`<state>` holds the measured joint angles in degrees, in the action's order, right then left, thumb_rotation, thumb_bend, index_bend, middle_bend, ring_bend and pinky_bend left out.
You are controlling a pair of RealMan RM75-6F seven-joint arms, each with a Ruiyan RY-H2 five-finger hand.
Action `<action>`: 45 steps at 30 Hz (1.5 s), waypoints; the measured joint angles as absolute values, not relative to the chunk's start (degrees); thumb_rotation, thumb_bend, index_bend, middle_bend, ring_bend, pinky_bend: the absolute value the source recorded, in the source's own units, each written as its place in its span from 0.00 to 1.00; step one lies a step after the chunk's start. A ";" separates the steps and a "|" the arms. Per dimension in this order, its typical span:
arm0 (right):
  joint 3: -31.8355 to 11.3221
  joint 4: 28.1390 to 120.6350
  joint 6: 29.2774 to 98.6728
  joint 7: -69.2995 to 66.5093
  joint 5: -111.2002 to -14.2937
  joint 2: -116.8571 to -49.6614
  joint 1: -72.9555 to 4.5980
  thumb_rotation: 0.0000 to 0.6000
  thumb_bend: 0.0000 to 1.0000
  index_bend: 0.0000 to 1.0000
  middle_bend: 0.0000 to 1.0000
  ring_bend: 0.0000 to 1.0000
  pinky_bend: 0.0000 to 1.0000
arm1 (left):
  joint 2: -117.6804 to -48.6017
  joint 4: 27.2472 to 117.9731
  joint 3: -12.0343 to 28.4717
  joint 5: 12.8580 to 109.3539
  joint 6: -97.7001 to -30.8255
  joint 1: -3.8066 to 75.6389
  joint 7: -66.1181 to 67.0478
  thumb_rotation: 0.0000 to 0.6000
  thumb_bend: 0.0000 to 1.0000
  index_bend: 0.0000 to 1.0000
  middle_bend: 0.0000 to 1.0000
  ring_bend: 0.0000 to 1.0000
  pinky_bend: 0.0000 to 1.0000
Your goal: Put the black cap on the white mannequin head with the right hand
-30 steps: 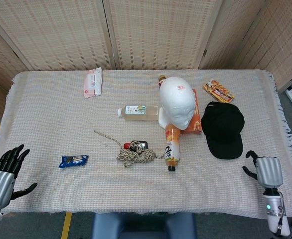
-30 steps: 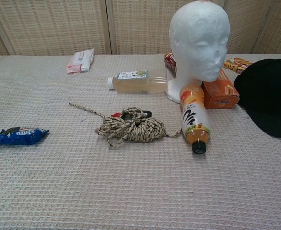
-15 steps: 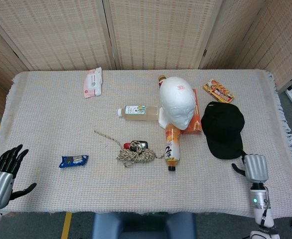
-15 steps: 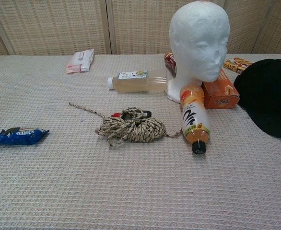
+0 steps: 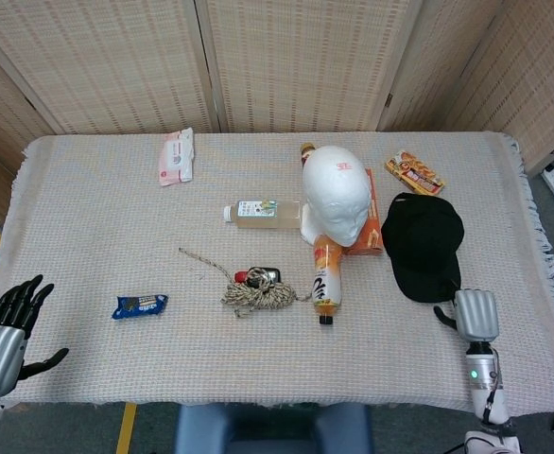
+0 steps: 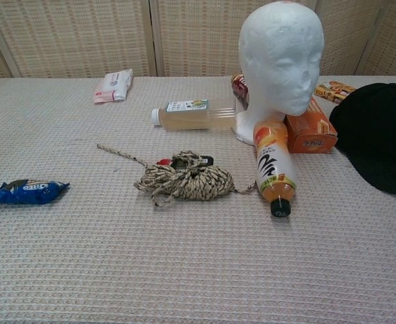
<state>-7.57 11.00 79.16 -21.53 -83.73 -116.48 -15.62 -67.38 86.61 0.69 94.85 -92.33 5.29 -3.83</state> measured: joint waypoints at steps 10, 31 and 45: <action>-8.91 9.55 76.13 -21.71 -81.93 -118.49 -17.70 1.00 0.16 0.46 1.00 1.00 1.00 | -66.78 87.26 1.11 93.89 -92.22 5.17 -3.09 1.00 0.09 0.00 0.00 0.00 0.13; -11.23 8.42 73.20 -23.90 -79.33 -120.57 -21.83 1.00 0.28 0.44 1.00 1.00 1.00 | -67.76 86.95 3.14 90.66 -92.74 4.57 -0.94 1.00 0.12 0.00 0.00 0.00 0.13; -16.24 9.87 75.20 -28.71 -74.71 -117.96 -24.14 1.00 0.38 0.60 1.00 1.00 1.00 | -67.58 87.34 3.68 90.41 -93.90 3.97 -1.56 1.00 0.12 0.00 0.00 0.00 0.13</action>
<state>-16.24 9.87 75.20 -28.71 -74.71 -117.96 -24.14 -67.58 87.34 3.68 90.41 -93.90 3.97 -1.56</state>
